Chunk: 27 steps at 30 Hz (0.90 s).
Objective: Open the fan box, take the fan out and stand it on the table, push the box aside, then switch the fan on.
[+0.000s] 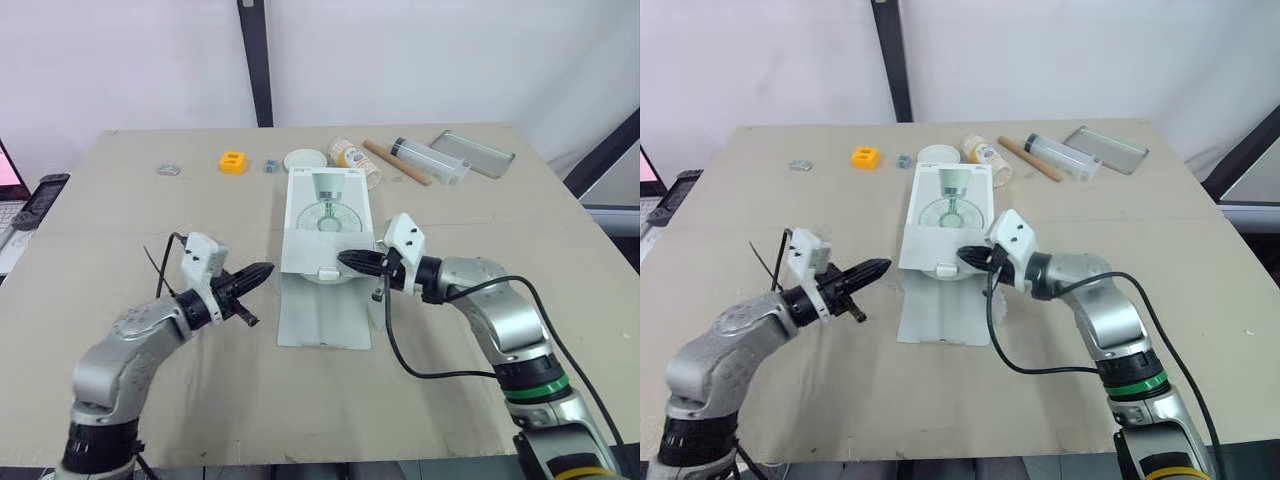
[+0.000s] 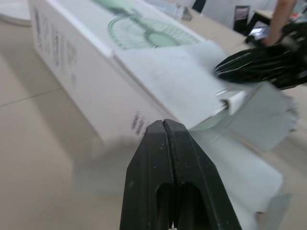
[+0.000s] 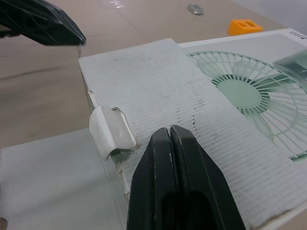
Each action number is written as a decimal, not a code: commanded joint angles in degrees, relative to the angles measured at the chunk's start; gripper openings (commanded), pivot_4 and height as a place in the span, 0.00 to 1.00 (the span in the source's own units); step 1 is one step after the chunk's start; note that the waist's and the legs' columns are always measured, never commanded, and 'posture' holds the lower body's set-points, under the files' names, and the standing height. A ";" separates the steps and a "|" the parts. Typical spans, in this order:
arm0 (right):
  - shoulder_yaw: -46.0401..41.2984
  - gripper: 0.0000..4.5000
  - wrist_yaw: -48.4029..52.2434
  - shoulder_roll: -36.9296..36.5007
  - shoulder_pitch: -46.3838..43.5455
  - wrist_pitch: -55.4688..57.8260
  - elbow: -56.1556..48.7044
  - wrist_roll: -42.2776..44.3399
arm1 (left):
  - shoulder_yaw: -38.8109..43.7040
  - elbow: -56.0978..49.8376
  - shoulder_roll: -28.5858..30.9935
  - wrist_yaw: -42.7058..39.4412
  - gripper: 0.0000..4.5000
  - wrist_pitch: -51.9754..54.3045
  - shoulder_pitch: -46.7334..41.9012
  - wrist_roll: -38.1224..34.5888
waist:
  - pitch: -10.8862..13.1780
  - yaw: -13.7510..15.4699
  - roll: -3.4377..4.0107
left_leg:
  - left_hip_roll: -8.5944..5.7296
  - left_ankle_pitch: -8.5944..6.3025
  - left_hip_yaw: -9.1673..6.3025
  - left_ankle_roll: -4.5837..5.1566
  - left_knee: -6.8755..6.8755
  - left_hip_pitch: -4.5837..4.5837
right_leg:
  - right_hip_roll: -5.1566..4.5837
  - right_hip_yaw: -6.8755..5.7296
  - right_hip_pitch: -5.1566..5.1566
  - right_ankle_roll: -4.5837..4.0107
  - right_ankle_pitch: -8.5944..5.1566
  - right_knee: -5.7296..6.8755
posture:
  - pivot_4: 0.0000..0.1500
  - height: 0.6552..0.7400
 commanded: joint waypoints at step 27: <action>1.55 0.00 5.85 -3.06 -1.93 0.89 2.56 -0.73 | -10.00 -7.83 -15.60 22.51 0.16 -0.02 20.48 -24.69 | -0.02 0.04 0.01 | 0.00 -0.01 0.06 0.01 -0.03 0.09 | 0.03 0.05 0.11 -0.01 0.00 -0.07 | 1.00 1.00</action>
